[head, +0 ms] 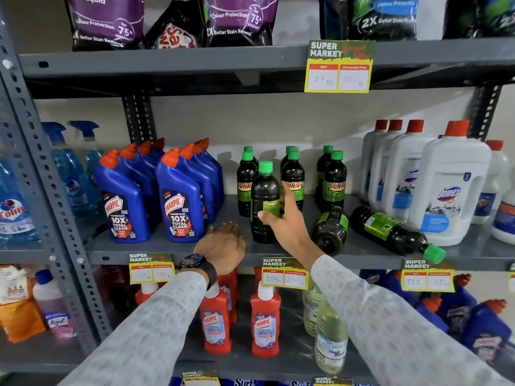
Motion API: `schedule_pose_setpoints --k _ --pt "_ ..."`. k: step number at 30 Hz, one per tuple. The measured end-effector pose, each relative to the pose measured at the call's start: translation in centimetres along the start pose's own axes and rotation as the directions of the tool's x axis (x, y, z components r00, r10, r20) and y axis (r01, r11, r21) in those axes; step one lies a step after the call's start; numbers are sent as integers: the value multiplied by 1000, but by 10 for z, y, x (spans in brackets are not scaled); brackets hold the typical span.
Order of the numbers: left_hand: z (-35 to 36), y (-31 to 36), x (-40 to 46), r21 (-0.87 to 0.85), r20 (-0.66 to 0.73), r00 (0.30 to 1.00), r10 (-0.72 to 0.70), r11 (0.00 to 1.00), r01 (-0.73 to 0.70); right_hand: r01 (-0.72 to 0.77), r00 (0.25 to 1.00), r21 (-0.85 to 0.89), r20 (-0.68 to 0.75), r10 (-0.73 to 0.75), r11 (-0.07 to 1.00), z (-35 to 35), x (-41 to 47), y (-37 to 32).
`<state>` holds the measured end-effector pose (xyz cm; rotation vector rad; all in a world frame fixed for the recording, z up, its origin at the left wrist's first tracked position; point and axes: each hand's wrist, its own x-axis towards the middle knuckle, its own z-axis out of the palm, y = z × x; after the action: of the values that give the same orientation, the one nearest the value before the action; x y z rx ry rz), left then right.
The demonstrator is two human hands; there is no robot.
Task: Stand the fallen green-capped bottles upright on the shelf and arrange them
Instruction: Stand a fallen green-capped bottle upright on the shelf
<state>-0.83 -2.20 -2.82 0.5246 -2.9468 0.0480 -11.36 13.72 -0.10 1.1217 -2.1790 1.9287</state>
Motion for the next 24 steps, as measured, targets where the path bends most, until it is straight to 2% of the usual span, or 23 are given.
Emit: schedule_pose_setpoints --k 3,6,11,13,19,24 --pt "-4 1 9 11 -25 1000 -8 1000 8 -14 999 11 32 13 1000 -3 11 6" --pt "-6 1 9 72 -24 1000 16 997 -14 26 999 -15 -31 -26 1000 -1 13 3" --pt "-8 6 11 29 -45 999 7 1000 -5 58 988 -144 -137 -78 988 0 12 1" --pt "-9 6 10 42 -34 999 11 999 -10 54 991 -110 -112 -66 992 -1 12 2" --pt "-9 6 7 125 -7 999 45 991 -44 -72 996 185 60 62 980 -10 16 7" --pt "-9 7 6 104 -30 999 30 994 -27 -45 999 37 -20 46 998 -6 12 4"
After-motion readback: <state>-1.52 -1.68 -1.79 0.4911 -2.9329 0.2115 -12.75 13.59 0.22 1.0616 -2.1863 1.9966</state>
